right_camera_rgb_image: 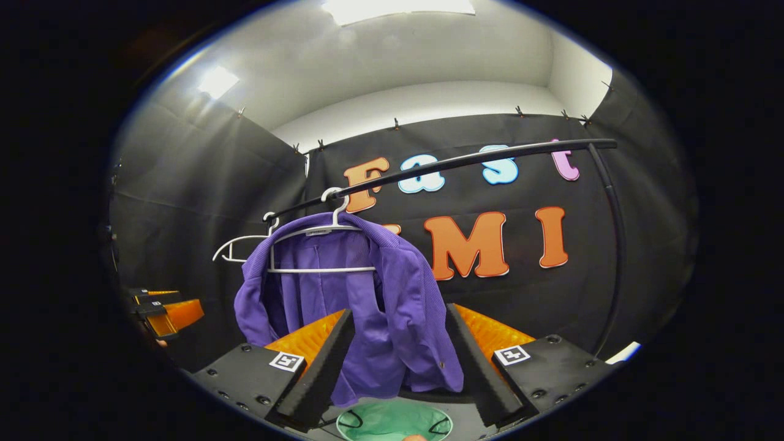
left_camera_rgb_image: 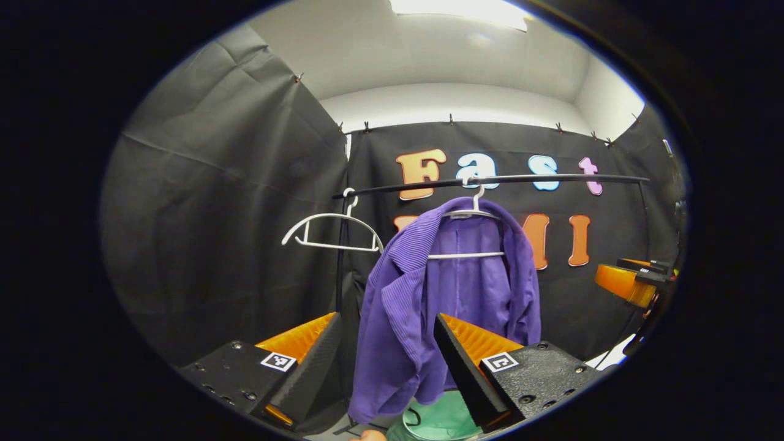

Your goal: Grasp the clothes on the hanger with both hands and then place them into the laundry hamper below.

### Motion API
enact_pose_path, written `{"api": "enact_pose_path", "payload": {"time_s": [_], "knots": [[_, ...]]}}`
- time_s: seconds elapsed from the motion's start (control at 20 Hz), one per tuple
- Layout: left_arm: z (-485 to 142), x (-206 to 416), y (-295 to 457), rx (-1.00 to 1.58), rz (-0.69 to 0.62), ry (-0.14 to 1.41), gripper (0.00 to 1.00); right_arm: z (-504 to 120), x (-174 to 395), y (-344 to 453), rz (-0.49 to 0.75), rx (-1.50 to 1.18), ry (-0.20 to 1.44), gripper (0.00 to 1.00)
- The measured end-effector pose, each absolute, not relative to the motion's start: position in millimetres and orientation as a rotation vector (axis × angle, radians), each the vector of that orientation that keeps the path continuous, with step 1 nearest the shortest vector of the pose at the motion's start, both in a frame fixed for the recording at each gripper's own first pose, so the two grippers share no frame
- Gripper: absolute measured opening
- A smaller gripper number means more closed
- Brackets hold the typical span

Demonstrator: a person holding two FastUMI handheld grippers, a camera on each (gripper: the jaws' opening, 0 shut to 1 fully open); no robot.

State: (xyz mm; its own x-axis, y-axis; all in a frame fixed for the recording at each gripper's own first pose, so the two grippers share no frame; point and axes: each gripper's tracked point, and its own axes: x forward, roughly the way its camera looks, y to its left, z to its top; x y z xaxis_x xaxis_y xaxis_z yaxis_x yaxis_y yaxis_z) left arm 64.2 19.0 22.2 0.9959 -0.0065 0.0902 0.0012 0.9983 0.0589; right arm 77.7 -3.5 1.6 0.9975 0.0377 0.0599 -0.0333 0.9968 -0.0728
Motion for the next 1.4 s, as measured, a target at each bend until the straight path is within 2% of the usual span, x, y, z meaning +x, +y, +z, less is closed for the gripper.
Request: {"api": "enact_pose_path", "payload": {"time_s": [0.05, 0.15, 0.2, 0.3, 0.35, 0.45, 0.5, 0.6, 0.65, 0.7, 0.85, 0.9, 0.95, 1.0, 1.05, 1.1, 1.15, 1.2, 1.25, 1.3, 1.35, 1.4], "knots": [[24.5, 73.3, 19.3, 0.059, 0.003, -0.102, 0.95, -1.4, 90.4, -3.8, 0.036, -0.077, -0.066, 0.97], [23.6, 92.9, 19.4, 0.029, 0.005, -0.102, 0.92, -14.9, 113.0, -0.8, 0.048, -0.075, -0.038, 0.97], [24.1, 101.1, 18.4, 0.013, 0.000, -0.097, 0.95, -17.8, 122.0, 3.0, 0.062, -0.070, -0.028, 0.97], [23.5, 113.5, 21.8, 0.006, 0.014, -0.081, 0.95, -21.6, 143.3, 4.1, 0.076, -0.055, -0.018, 0.97], [23.3, 120.1, 25.4, 0.012, 0.026, -0.075, 0.92, -22.1, 153.4, 5.0, 0.079, -0.049, -0.018, 0.97], [21.9, 128.6, 26.8, 0.029, 0.045, -0.060, 0.95, -19.7, 171.4, 6.7, 0.085, -0.036, -0.015, 1.00], [20.0, 132.5, 27.0, 0.025, 0.053, -0.055, 0.95, -22.2, 177.8, 8.6, 0.090, -0.032, -0.001, 0.97], [12.2, 136.6, 21.8, 0.012, 0.044, -0.035, 0.95, -22.4, 196.1, 10.3, 0.086, -0.041, -0.008, 0.97], [7.6, 138.8, 21.6, 0.011, 0.041, -0.023, 0.92, -25.0, 202.8, 10.8, 0.083, -0.048, -0.005, 0.97], [4.9, 141.5, 21.3, 0.016, 0.043, -0.013, 0.95, -29.9, 207.4, 12.6, 0.083, -0.052, 0.004, 0.97], [2.4, 153.9, 17.0, 0.044, 0.051, -0.011, 0.92, -37.6, 229.4, 12.5, 0.080, -0.052, 0.024, 0.97], [0.3, 159.5, 14.2, 0.053, 0.051, -0.009, 0.92, -40.2, 238.6, 9.6, 0.067, -0.050, 0.028, 0.89], [-5.5, 163.9, 13.0, 0.058, 0.055, 0.004, 0.92, -44.5, 247.5, 6.7, 0.052, -0.052, 0.036, 0.96], [-11.6, 168.4, 14.6, 0.059, 0.068, 0.018, 0.92, -49.9, 258.6, 3.5, 0.034, -0.062, 0.040, 0.95], [-17.1, 172.9, 18.1, 0.057, 0.083, 0.026, 0.95, -55.8, 268.0, 1.5, 0.022, -0.074, 0.051, 0.88], [-22.3, 177.4, 20.0, 0.043, 0.092, 0.031, 0.95, -63.1, 276.3, 0.8, 0.020, -0.082, 0.062, 0.94], [-27.8, 181.2, 20.0, 0.025, 0.095, 0.040, 0.94, -69.3, 283.9, 1.8, 0.021, -0.081, 0.073, 0.89], [-32.5, 185.4, 18.9, 0.012, 0.089, 0.050, 0.89, -73.5, 290.1, 3.1, 0.025, -0.074, 0.083, 0.93], [-35.9, 188.8, 16.9, 0.006, 0.083, 0.058, 0.92, -79.3, 295.8, 5.3, 0.036, -0.061, 0.094, 0.84], [-36.7, 191.2, 17.0, 0.009, 0.085, 0.060, 0.87, -85.7, 299.4, 7.7, 0.047, -0.050, 0.110, 0.84], [-36.3, 194.0, 19.8, 0.014, 0.088, 0.056, 0.82, -90.3, 303.0, 9.5, 0.053, -0.043, 0.116, 0.79], [-35.6, 196.3, 19.1, 0.017, 0.083, 0.053, 0.76, -92.0, 305.2, 11.1, 0.057, -0.041, 0.114, 0.80]]}}
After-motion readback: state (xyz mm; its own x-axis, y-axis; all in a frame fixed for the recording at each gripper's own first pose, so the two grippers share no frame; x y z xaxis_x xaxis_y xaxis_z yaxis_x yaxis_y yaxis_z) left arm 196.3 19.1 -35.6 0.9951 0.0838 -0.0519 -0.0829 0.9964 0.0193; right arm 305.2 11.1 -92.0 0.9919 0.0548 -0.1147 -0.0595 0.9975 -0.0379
